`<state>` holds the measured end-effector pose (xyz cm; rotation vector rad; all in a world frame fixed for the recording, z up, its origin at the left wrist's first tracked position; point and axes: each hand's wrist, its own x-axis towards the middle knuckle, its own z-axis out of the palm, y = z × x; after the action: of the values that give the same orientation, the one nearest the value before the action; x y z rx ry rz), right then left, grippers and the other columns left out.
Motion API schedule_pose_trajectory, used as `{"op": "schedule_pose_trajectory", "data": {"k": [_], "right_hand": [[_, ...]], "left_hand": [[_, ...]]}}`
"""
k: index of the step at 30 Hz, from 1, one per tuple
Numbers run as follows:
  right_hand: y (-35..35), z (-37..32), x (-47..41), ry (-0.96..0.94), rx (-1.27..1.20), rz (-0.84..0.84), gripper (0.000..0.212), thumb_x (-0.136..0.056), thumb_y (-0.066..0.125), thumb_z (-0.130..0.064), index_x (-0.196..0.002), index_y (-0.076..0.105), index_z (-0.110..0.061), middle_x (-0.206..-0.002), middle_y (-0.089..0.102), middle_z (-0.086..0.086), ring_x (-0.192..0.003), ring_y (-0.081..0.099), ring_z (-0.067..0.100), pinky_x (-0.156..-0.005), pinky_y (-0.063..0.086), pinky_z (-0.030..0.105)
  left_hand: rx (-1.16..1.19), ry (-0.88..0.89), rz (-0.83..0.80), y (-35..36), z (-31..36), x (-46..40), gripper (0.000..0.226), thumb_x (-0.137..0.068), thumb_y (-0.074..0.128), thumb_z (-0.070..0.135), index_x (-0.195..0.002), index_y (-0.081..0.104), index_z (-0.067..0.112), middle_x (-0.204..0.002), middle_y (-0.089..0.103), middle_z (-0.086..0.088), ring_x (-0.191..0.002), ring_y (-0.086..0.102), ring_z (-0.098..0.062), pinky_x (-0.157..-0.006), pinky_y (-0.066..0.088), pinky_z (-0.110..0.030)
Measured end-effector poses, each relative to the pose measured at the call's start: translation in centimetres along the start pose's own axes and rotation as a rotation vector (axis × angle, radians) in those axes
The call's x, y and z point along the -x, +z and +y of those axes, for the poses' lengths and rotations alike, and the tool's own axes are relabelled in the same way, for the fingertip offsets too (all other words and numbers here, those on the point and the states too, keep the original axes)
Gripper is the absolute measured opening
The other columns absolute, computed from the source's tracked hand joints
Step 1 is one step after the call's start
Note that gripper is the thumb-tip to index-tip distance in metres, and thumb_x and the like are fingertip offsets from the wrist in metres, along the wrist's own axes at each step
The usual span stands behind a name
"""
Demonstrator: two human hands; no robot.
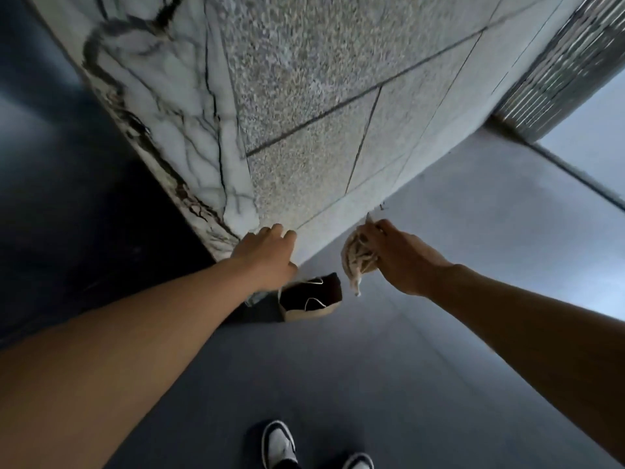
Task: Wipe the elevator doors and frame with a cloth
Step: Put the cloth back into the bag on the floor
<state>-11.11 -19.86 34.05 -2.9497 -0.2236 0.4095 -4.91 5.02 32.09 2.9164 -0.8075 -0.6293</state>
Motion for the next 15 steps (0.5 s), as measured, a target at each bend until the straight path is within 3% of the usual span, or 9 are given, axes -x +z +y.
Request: {"op": "schedule_pose_trajectory", "data": {"k": [9, 13, 15], "right_hand": [[11.9, 3.3, -7.3, -0.055, -0.122, -0.107, 0.062, -0.088, 0.053, -0.009, -0.143, 0.029, -0.023, -0.13, 0.043, 0.006, -0.101, 0.059, 0.035, -0.077, 0.053, 0.042], [17.0, 5.8, -11.1, -0.058, -0.189, -0.164, 0.056, -0.086, 0.055, -0.012, -0.137, 0.036, -0.026, -0.123, 0.048, 0.004, -0.094, 0.061, 0.033, -0.073, 0.055, 0.041], [20.1, 7.2, -12.8, -0.028, -0.214, -0.22, 0.053, -0.086, 0.057, -0.016, -0.135, 0.039, -0.026, -0.119, 0.05, 0.002, -0.093, 0.061, 0.03, -0.074, 0.055, 0.043]], "left_hand": [[0.098, -0.068, -0.136, 10.2, -0.2, -5.8, 0.034, -0.09, 0.049, 0.035, -0.116, 0.048, 0.014, -0.118, 0.05, -0.01, -0.107, 0.05, -0.03, -0.079, 0.041, -0.04], [0.167, -0.168, -0.296, 14.6, -1.0, -9.3, 0.029, -0.092, 0.047, 0.038, -0.11, 0.051, 0.016, -0.117, 0.054, -0.006, -0.103, 0.054, -0.027, -0.081, 0.046, -0.038], [0.214, -0.211, -0.388, 17.6, -1.6, -11.3, 0.035, -0.093, 0.047, 0.039, -0.118, 0.052, 0.015, -0.123, 0.056, -0.007, -0.105, 0.056, -0.026, -0.088, 0.05, -0.039]]}}
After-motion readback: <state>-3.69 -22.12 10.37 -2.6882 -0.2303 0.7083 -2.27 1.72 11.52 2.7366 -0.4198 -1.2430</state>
